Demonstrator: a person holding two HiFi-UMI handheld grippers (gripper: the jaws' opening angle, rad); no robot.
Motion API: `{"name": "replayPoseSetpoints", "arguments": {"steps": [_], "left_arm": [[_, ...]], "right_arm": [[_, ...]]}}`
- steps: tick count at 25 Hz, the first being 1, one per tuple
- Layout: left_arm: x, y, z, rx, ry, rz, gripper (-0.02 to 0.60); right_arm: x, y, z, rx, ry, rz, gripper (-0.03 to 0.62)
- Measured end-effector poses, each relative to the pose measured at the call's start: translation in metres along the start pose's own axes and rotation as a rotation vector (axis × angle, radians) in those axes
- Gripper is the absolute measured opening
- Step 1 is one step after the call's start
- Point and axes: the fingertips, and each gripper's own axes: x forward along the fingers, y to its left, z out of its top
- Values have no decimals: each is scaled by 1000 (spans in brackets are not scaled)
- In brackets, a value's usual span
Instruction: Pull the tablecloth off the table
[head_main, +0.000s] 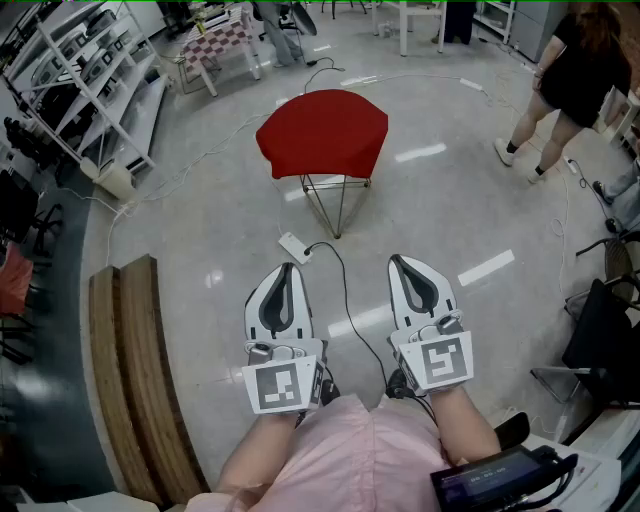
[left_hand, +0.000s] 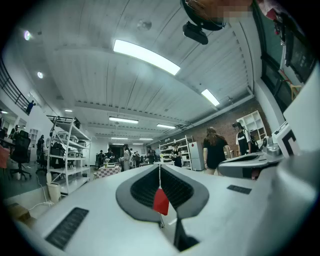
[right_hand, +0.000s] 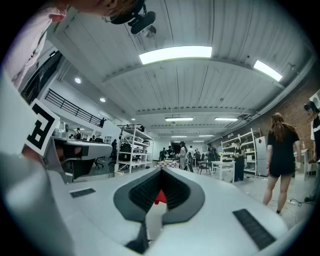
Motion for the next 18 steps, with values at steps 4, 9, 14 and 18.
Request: {"name": "replayPoseSetpoints", "arguments": {"steps": [4,9,14,18], "left_arm": [[-2,-2,0,0,1,6,31],[7,-24,-4,-4,16,27,31],[14,-47,-11,-13,26,68,31],[19,-53,-18,-17,45,78,31]], "right_arm": [[-1,0,-1,1,15,2,17],[-6,-22,-5,-10,7,41,17],[-13,-43,-15,26,13,110,18],[-10,-51,-28,32,41,118,18]]}}
